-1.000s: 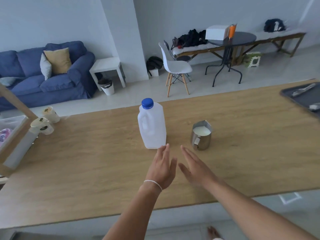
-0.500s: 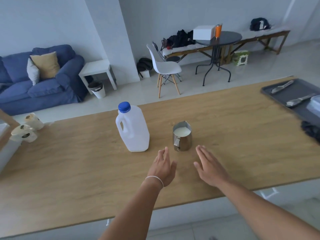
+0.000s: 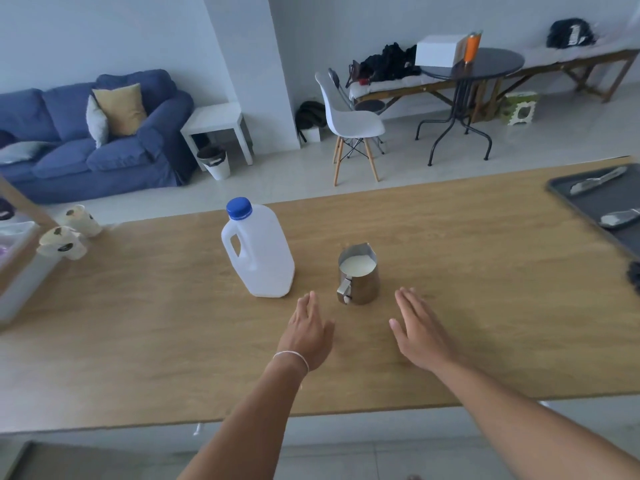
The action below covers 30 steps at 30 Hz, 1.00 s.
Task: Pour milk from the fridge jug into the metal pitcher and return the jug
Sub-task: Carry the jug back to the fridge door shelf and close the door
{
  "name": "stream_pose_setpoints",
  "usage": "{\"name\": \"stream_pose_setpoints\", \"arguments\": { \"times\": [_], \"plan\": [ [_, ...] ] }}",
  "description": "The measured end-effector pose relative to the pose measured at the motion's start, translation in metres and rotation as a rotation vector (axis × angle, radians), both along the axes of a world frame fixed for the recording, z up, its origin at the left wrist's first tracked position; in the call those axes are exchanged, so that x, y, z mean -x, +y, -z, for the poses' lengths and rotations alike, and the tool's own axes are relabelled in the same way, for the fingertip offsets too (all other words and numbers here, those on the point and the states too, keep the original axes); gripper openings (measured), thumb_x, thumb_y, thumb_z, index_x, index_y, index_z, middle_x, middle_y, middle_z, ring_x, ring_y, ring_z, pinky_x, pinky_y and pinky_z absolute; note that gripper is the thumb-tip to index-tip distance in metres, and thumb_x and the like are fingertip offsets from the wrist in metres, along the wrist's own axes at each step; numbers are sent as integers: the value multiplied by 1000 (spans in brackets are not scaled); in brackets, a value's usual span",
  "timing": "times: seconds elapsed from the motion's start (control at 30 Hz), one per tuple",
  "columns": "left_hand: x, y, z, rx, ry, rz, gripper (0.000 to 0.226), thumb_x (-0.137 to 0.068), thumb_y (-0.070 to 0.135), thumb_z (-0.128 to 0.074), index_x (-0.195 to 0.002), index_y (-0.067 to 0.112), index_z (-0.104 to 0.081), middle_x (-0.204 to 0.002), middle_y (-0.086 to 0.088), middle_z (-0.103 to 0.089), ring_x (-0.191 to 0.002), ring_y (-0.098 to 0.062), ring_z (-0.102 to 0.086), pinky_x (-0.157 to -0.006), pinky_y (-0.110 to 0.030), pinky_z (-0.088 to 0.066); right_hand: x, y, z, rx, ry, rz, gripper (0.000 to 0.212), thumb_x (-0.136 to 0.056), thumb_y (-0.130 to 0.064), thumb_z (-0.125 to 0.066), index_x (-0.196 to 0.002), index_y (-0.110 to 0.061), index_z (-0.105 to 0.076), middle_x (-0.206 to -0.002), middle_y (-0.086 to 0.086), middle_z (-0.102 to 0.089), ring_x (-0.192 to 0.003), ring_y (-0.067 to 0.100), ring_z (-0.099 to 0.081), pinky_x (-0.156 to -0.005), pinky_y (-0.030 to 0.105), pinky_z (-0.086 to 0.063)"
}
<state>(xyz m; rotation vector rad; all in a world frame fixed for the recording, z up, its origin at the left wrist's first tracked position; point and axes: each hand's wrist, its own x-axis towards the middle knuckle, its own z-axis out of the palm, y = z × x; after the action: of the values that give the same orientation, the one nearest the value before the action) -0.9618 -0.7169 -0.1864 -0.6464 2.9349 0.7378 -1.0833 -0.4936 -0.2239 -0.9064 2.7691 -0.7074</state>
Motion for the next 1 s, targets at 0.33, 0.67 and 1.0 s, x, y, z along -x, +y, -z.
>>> {"name": "stream_pose_setpoints", "arguments": {
  "times": [0.33,0.67,1.0],
  "plan": [
    [-11,-70,-47,46,280,-315,72,-100,34,-49,-157,6,-16,-158,-12,-26,-136,-37,-41,-104,-46,-46,37,-103,-96,268,301,-178,58,-104,-29,-47,-152,2,-38,-160,17,-39,-152,30,-30,-124,40,-26],
    [9,-104,-77,-41,403,-344,88,-95,42,-58,-159,9,-8,-164,-9,-21,-148,-22,-24,-116,-29,-25,18,-232,-129,370,-162,-243,80,-101,-57,-43,-162,-13,-15,-170,4,-17,-155,18,-17,-119,31,-16],
    [38,-133,-76,-181,483,-354,80,-72,56,-70,-139,22,-44,-126,-1,-58,-114,-17,-53,-85,-30,-49,13,-272,-123,642,-451,-171,58,-92,-52,-58,-145,-32,-44,-145,-9,-54,-133,7,-50,-111,36,-40]
  ]
}}
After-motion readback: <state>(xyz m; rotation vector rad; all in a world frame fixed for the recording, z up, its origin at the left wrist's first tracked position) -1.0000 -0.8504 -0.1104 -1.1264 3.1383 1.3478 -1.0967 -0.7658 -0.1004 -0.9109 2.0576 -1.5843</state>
